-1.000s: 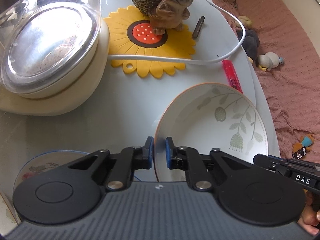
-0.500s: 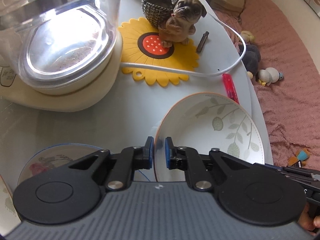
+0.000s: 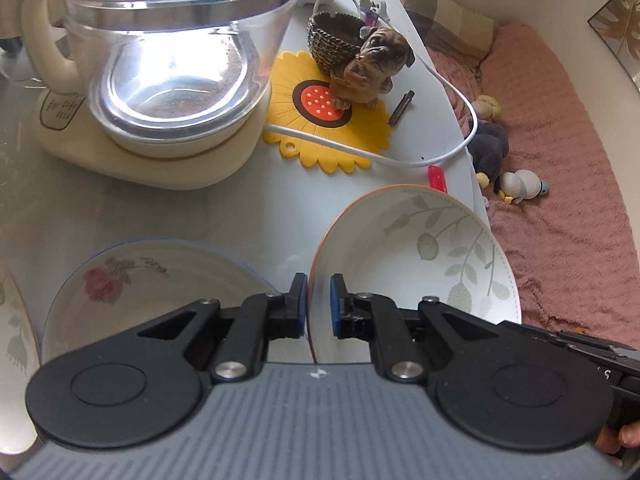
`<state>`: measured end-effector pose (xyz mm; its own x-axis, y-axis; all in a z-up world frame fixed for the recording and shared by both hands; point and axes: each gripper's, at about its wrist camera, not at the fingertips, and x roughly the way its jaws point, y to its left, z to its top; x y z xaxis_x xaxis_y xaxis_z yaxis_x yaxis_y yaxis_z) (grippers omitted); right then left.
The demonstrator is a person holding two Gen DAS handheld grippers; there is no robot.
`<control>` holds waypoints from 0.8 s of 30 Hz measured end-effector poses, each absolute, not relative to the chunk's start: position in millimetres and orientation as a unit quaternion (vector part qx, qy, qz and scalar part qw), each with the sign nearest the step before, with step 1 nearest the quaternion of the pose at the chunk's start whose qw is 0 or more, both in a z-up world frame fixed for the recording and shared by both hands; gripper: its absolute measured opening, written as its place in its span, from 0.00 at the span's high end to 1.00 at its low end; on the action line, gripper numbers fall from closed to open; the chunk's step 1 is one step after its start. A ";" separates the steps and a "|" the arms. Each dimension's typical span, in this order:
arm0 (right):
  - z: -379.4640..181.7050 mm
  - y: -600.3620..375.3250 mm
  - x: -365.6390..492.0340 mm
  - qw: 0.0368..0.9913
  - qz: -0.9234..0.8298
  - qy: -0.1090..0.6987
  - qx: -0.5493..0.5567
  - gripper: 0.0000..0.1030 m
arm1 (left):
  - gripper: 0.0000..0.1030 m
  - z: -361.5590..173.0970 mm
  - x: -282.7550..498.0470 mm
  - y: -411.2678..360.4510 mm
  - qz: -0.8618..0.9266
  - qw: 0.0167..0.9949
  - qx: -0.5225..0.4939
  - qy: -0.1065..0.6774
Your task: Organize plates and bowls
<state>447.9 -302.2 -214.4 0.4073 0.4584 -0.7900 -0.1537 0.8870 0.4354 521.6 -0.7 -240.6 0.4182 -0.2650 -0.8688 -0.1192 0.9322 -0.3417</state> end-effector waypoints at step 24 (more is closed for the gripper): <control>-215.3 -204.0 425.9 0.793 0.312 0.519 0.066 0.88 | 0.87 -267.3 415.9 96.1 0.069 0.803 -0.260 0.531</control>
